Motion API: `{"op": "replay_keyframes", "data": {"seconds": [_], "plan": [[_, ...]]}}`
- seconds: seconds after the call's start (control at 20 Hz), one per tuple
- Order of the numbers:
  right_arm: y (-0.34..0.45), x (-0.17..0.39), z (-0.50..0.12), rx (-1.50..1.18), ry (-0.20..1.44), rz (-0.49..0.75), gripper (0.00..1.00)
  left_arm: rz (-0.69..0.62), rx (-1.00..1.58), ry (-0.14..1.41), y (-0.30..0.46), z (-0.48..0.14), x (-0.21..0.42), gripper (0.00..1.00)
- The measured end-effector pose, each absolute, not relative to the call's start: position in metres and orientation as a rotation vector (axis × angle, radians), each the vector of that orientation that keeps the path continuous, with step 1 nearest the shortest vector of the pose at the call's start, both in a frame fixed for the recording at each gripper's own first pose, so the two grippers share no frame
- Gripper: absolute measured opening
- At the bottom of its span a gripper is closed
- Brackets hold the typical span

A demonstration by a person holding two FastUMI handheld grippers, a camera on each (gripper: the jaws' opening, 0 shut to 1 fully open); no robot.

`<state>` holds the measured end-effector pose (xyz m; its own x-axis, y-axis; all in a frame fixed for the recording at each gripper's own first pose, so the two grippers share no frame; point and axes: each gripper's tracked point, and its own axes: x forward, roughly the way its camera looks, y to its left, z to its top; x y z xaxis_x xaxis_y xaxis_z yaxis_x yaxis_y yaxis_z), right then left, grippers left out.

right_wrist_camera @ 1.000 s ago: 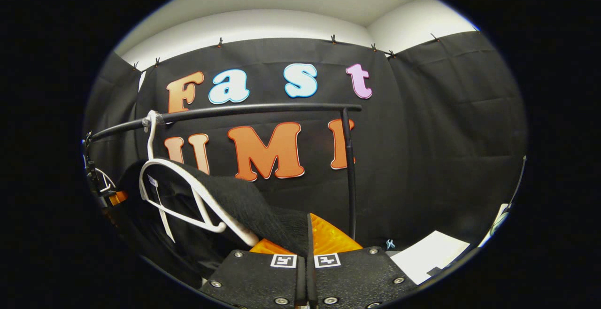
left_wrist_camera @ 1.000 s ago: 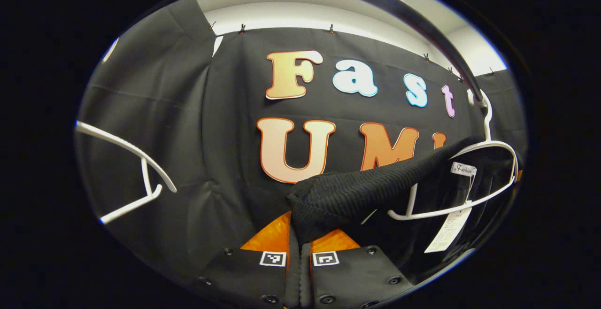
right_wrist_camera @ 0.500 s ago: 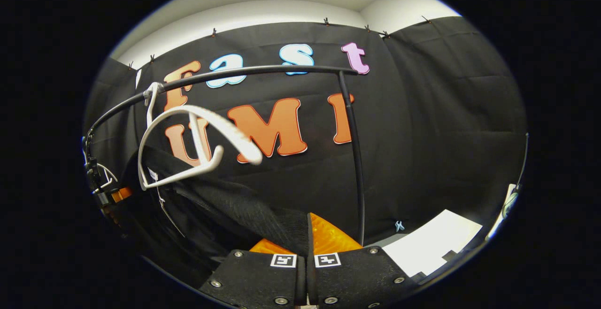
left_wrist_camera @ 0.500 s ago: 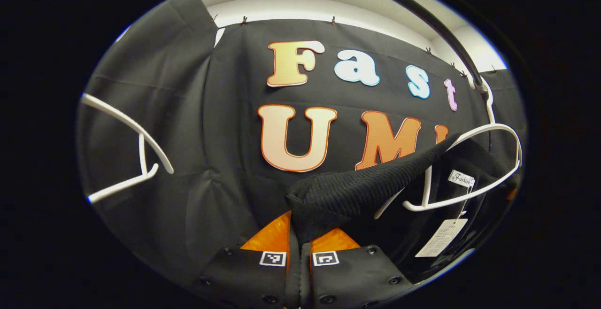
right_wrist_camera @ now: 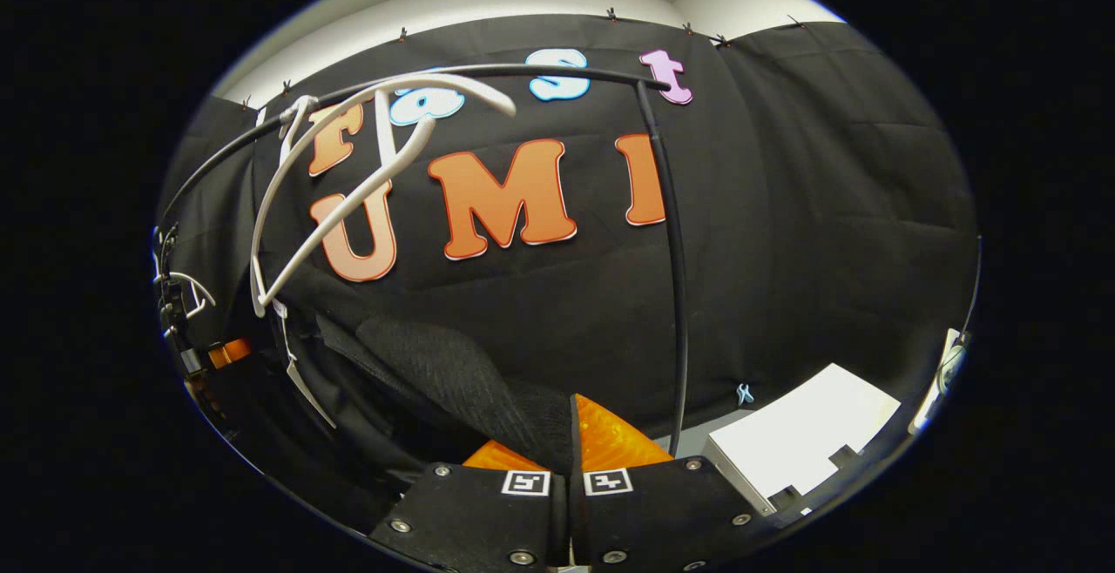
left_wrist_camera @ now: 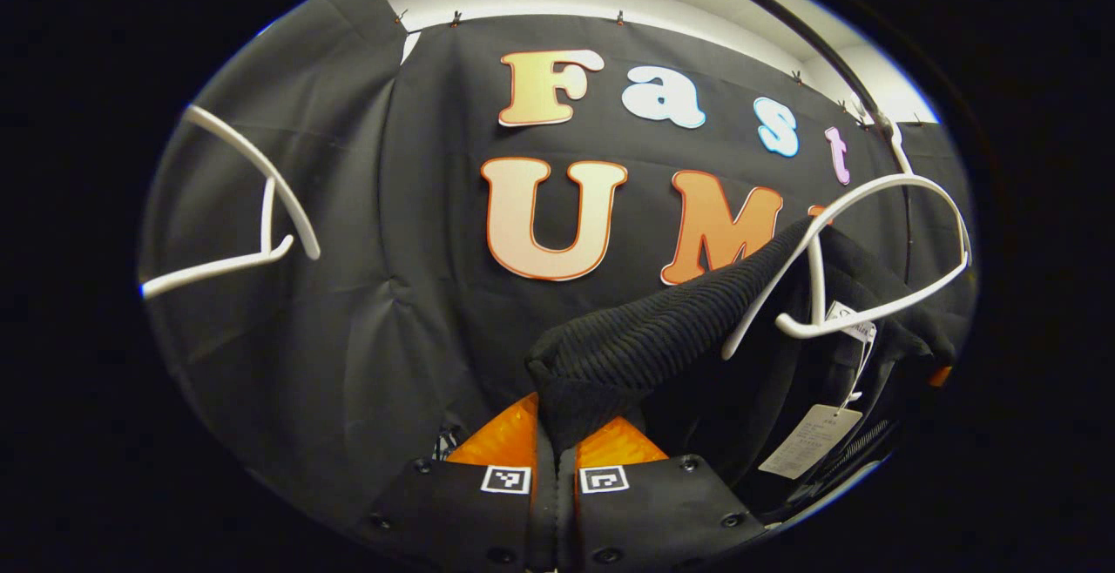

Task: Grasp the clothes on the hanger with both hands and then place them into the laundry hamper below.

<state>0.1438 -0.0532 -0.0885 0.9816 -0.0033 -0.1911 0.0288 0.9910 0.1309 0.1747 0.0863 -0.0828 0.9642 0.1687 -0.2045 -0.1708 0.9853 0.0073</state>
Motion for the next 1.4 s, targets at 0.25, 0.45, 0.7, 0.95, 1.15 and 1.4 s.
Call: {"op": "replay_keyframes", "data": {"seconds": [0.25,0.45,0.7,0.95,1.15,1.4], "plan": [[-0.054,0.136,-0.128,0.129,0.268,-0.021,0.00,0.212,-0.079,0.334,0.107,-0.145,0.148,0.07],[-0.046,0.136,-0.151,0.113,0.317,-0.015,0.00,0.207,-0.067,0.410,0.099,-0.180,0.123,0.07],[-0.020,0.133,-0.185,0.135,0.378,0.016,0.00,0.151,-0.079,0.479,0.065,-0.208,0.109,0.07],[0.019,0.135,-0.206,0.144,0.420,0.074,0.00,0.050,-0.097,0.533,0.003,-0.226,0.104,0.07],[0.047,0.135,-0.214,0.147,0.434,0.119,0.00,-0.026,-0.096,0.564,-0.046,-0.238,0.101,0.06],[0.069,0.138,-0.230,0.160,0.448,0.151,0.00,-0.078,-0.093,0.591,-0.087,-0.250,0.105,0.06]]}}
